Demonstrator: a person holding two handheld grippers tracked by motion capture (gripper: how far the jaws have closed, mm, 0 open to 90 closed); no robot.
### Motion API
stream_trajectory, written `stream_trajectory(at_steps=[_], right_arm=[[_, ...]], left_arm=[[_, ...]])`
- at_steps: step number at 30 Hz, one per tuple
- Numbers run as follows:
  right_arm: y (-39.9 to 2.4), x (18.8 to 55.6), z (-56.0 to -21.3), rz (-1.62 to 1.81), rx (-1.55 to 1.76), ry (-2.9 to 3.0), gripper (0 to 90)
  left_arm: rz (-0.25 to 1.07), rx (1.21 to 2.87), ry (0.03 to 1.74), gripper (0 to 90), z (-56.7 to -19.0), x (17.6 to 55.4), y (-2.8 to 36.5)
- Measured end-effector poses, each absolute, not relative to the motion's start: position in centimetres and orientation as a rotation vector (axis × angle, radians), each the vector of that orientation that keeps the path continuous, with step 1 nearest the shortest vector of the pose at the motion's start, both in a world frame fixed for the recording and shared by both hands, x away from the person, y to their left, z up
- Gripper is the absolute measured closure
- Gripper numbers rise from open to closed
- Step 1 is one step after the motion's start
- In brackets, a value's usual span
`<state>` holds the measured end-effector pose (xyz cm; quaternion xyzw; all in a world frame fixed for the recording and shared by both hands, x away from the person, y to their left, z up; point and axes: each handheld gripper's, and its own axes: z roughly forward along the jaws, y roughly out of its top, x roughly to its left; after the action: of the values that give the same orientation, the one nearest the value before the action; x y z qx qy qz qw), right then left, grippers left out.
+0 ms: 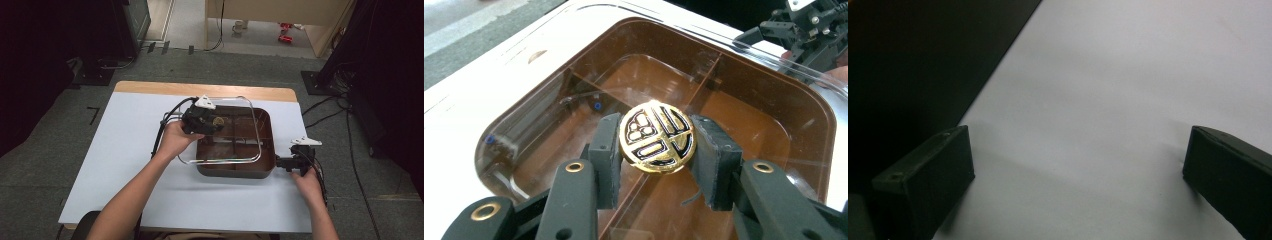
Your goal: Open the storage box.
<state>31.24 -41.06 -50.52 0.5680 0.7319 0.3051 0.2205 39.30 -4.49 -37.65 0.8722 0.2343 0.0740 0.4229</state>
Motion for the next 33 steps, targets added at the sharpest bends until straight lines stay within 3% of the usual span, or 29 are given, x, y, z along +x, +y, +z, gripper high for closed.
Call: stream_trajectory(at_steps=[33], right_arm=[[-41.1,31.3,-50.5,0.844,1.57,2.025,0.0]], left_arm=[[0.278,2.083,0.874,59.2,-37.0,39.2,8.2]])
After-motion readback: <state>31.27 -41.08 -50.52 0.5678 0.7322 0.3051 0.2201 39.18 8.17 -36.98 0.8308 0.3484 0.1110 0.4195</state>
